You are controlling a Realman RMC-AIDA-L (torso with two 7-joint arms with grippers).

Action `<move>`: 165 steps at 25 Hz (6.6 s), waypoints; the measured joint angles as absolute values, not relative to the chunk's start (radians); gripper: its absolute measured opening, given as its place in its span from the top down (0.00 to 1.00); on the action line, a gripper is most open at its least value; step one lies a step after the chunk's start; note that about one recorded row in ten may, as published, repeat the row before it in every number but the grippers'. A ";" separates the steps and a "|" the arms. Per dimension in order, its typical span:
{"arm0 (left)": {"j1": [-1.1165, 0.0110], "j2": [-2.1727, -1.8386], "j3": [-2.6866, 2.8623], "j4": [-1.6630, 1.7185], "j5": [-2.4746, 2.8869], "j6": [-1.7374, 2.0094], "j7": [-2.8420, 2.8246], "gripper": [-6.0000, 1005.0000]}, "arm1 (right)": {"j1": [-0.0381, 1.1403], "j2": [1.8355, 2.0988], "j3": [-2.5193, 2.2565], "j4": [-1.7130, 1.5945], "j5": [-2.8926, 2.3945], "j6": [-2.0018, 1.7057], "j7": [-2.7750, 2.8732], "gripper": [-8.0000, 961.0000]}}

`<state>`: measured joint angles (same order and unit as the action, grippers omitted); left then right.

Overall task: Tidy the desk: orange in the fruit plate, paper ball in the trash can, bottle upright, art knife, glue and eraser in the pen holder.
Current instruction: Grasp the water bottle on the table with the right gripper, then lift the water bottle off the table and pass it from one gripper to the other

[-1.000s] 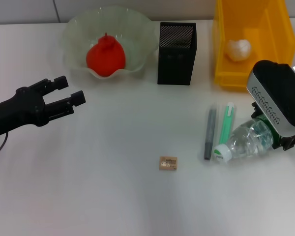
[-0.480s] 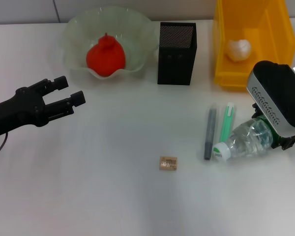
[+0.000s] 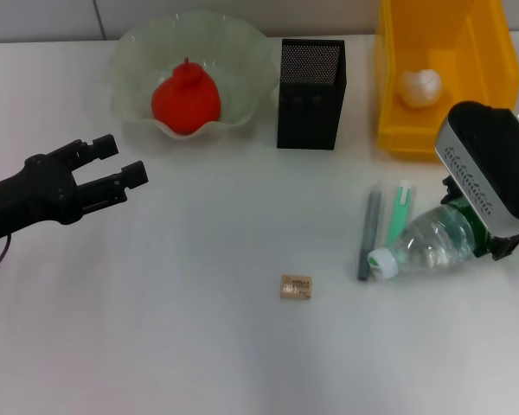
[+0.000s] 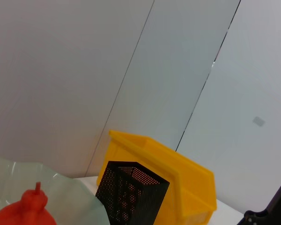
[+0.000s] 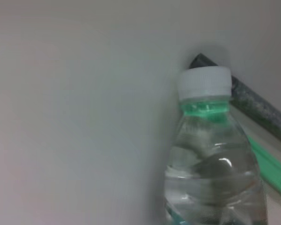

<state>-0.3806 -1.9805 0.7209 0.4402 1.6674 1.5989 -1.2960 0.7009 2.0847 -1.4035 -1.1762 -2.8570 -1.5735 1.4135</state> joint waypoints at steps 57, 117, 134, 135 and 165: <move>-0.376 -2.047 0.472 0.436 1.661 1.688 -1.259 0.22 | 0.600 2.051 -0.747 -0.980 -1.968 -1.753 1.299 0.21; -0.506 -2.072 0.469 0.167 1.602 1.865 -1.102 0.23 | 0.736 2.091 -0.808 -0.232 -1.698 -1.585 0.927 0.19; -0.504 -2.072 0.471 0.142 1.605 1.859 -1.075 0.23 | 0.736 2.091 -0.808 -0.208 -1.703 -1.572 0.906 0.19; -0.504 -2.072 0.472 0.140 1.605 1.859 -1.075 0.23 | 0.736 2.091 -0.808 -0.208 -1.703 -1.572 0.906 0.19; -0.511 -2.072 0.473 0.138 1.606 1.849 -1.067 0.36 | 0.740 2.091 -0.808 -0.204 -1.701 -1.571 0.902 0.18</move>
